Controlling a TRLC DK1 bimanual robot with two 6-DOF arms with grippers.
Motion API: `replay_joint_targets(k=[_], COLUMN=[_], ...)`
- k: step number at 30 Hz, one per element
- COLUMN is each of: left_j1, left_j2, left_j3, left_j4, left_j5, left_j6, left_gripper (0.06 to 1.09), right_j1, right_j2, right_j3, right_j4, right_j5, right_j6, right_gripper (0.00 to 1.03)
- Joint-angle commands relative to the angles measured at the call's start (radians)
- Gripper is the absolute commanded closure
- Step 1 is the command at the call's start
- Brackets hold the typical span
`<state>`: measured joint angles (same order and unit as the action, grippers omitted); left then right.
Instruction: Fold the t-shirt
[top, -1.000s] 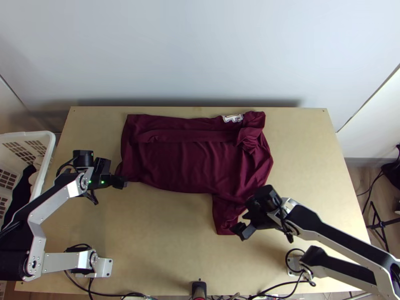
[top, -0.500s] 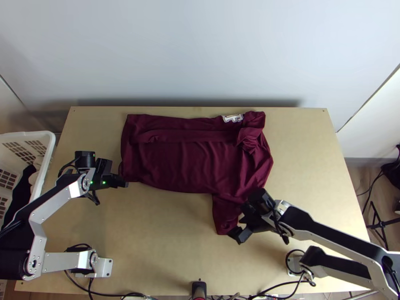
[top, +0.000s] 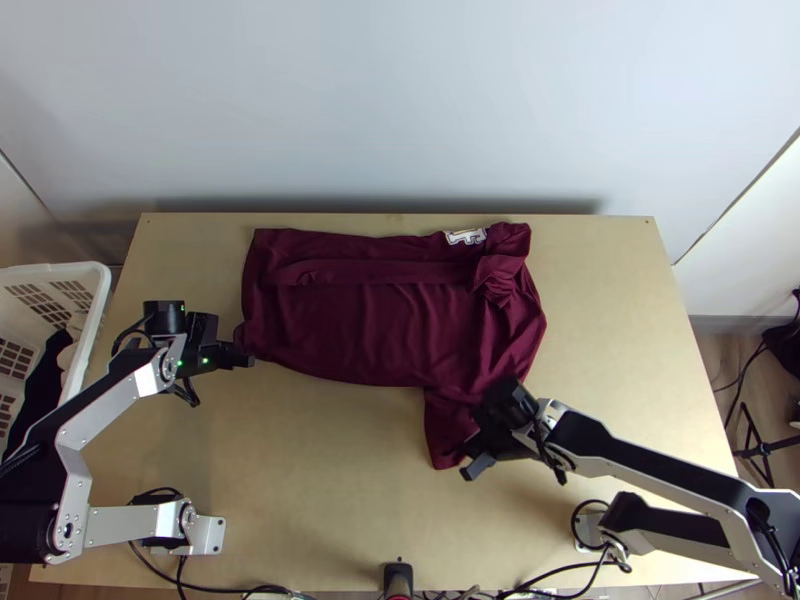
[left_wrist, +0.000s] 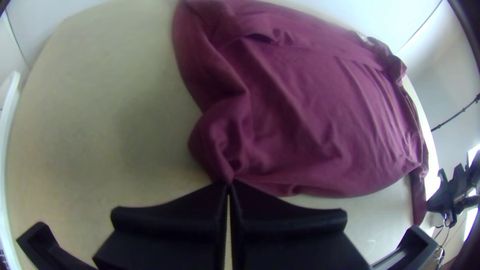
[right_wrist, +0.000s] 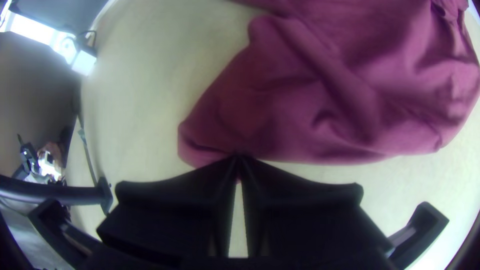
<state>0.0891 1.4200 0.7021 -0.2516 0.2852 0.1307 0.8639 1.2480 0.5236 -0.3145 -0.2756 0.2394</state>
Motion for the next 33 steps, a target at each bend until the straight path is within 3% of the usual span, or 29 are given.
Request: replay_joint_targets(k=[1,13,26,33], left_j1=[0.014,0.012,0.031,-0.006], left_j2=[-0.02,-0.176,-0.079,0.08], left_j3=[0.011,0.066,0.309,0.455], left_j4=[0.006,0.011,0.0,-0.015], left_j5=[-0.004,-0.004,-0.029,-0.055], left_j6=[-0.011,-0.103,-0.213,-0.276], left_gripper=[1.05,1.05,1.05,1.05], right_j1=[-0.025,-0.261,-0.517,-0.603], right_j2=[-0.032,-0.137,0.068,0.277], right_j3=[0.067,0.415,0.668,0.817], right_j4=[-0.011,-0.264,-0.221,-0.144], right_j5=[0.032,0.03,0.013,0.012], right_j6=[-0.006,-0.13,-0.241,-0.226], right_gripper=[1.0,1.0,1.0,1.0])
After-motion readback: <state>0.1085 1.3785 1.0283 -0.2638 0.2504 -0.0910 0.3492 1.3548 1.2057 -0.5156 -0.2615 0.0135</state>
